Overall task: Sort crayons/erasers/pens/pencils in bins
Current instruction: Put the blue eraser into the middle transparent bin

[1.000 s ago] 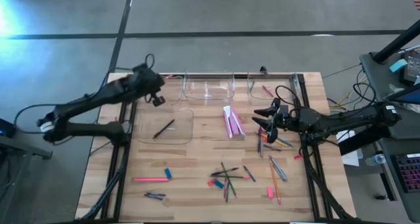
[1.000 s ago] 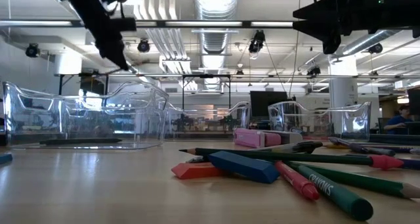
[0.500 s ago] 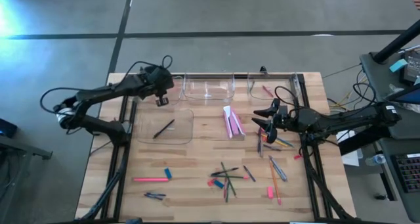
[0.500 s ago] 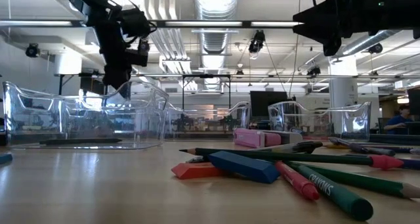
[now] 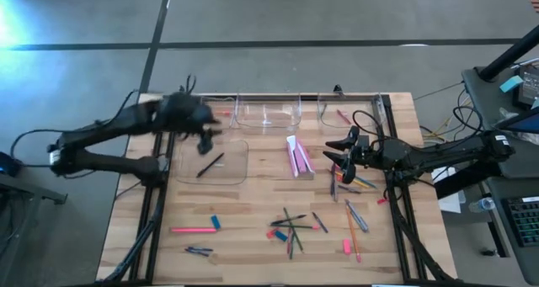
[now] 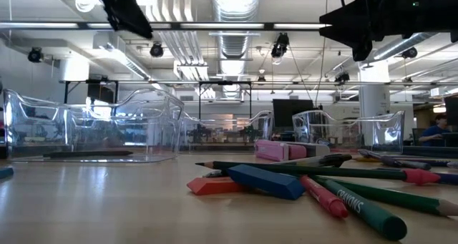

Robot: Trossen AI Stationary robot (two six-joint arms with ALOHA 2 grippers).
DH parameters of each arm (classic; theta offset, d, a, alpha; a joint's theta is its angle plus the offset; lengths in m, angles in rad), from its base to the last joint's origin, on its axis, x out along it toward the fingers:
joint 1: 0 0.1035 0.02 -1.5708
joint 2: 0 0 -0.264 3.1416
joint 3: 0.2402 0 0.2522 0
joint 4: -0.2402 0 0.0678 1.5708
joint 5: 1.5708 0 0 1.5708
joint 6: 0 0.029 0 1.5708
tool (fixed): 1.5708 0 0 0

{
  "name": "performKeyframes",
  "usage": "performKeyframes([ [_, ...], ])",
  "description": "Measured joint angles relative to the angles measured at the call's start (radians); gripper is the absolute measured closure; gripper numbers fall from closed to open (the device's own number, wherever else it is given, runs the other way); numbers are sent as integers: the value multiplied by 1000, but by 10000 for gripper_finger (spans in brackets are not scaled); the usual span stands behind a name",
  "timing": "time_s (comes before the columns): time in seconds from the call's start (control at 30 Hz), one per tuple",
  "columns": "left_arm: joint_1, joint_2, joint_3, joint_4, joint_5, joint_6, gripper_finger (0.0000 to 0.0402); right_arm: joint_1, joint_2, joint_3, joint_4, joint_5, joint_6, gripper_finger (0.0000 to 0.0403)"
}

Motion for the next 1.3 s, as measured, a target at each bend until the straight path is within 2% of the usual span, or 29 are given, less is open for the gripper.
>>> performKeyframes([
  [0.1,-259,-51,-46,4,-116,-162,287,0,0,0,-1,0,0,255],
  [0.23,-684,-19,-127,25,-414,-386,306,0,0,0,1,0,9,255],
  [0.37,-1030,142,-148,110,-697,-522,313,0,0,0,3,0,21,255],
  [0.47,-1162,299,-117,109,-838,-620,313,0,0,0,4,0,23,255],
  [0.57,-1185,443,-73,93,-835,-721,313,0,0,0,8,0,27,255],
  [0.77,-1122,652,12,94,-632,-778,313,0,0,0,3,0,44,255],
  [0.87,-1087,694,37,94,-516,-820,303,0,0,0,-3,0,44,255],
  [1.0,-1055,704,44,45,-392,-897,268,0,0,0,-3,0,36,255],
  [1.17,-1039,712,30,-20,-319,-996,221,0,0,0,-5,0,35,255],
  [1.3,-1034,757,29,-38,-303,-1003,201,0,0,0,-5,0,35,255],
])
